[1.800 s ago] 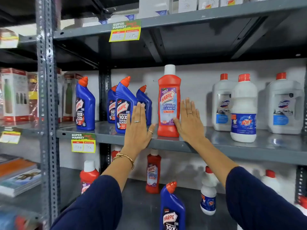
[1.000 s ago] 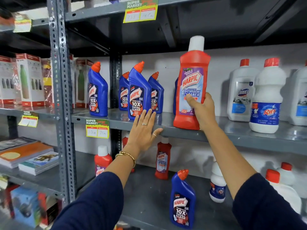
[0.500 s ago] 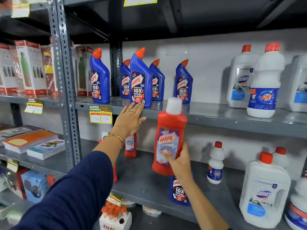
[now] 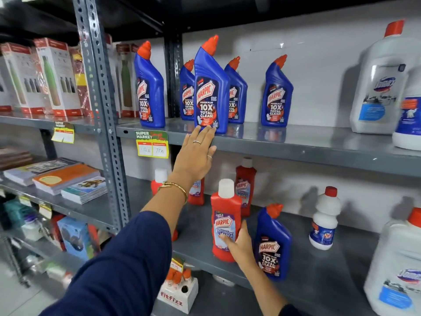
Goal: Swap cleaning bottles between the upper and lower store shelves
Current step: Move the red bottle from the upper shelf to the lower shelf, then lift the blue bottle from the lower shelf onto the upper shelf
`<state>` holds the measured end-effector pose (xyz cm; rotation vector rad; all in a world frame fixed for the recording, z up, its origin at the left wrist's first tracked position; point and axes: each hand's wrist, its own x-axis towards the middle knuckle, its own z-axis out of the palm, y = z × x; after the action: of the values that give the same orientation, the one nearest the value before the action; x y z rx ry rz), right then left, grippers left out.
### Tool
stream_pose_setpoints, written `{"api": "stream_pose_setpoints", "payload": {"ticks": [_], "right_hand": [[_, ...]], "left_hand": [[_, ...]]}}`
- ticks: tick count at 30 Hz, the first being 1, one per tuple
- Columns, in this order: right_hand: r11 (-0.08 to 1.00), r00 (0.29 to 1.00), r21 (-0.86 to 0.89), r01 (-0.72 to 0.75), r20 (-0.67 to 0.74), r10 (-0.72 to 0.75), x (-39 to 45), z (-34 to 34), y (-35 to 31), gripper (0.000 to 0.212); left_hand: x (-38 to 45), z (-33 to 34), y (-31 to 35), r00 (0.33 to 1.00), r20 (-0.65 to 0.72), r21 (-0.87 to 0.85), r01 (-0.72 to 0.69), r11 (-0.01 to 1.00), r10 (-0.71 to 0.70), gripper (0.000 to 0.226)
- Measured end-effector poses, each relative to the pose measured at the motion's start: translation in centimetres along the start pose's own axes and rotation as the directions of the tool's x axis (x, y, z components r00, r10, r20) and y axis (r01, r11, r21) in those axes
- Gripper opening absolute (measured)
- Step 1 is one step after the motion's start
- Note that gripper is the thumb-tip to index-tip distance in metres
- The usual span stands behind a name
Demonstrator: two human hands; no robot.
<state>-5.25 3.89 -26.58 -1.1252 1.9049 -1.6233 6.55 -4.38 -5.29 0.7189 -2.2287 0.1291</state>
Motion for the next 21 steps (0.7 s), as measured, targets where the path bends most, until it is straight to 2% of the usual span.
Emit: {"api": "stream_pose_setpoints", "payload": {"ticks": [6,11,17,21], "right_hand": [[0.998,0.998,0.006,-0.064,-0.003,0.064,1.8,1.1,1.0,0.06],[0.997,0.997,-0.01,-0.074,0.021,0.075,2.5,1.5,1.4,0.069],[0.994,0.993,-0.005,-0.113,0.021,0.113,2.2,1.6,1.7,0.068],[0.996,0.997,-0.045,-0.071,-0.035,0.07,1.1,1.0,1.0,0.072]], "left_hand": [[0.0,0.7,-0.5,0.999,-0.04,-0.022,-0.025,0.999,0.024,0.048],[0.0,0.9,-0.6,0.998,-0.063,-0.03,-0.013,0.999,0.012,0.047],[-0.1,0.9,-0.4,0.998,-0.059,-0.032,-0.001,0.999,-0.001,0.048],[-0.2,0.9,0.9,0.995,-0.081,-0.072,0.045,0.996,-0.051,0.051]]}}
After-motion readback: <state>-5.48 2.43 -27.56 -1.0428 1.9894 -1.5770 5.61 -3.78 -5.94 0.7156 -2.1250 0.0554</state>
